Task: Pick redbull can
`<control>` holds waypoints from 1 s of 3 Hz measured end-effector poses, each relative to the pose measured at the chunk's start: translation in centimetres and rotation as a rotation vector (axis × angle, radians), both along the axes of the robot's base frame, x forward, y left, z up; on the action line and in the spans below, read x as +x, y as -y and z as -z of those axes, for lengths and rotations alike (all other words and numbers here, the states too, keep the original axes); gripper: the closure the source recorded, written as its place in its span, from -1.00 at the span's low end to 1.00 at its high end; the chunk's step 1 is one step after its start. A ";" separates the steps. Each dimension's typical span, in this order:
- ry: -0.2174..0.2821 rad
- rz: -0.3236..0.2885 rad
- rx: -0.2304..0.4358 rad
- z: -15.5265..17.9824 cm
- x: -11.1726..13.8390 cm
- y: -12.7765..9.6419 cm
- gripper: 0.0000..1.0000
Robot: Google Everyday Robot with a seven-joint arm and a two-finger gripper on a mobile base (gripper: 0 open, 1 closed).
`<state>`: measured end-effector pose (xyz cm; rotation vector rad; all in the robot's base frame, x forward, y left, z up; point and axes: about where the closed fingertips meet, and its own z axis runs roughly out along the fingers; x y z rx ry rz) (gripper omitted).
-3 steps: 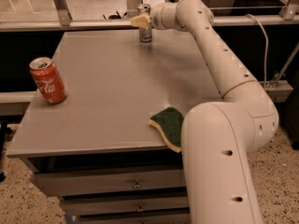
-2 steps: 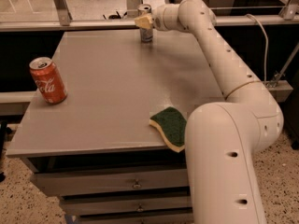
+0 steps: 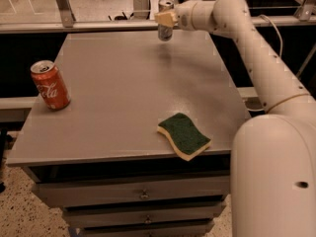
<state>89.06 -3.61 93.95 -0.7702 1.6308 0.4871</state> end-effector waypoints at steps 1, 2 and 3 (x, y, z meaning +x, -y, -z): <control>0.023 -0.132 0.112 -2.3 -4.4 1.9 1.00; 0.031 -0.295 0.230 -4.9 -9.6 1.7 1.00; 0.027 -0.318 0.246 -5.2 -10.1 1.0 1.00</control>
Offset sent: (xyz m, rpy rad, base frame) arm -0.1713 -0.0258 0.0816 0.3799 -0.0414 0.4958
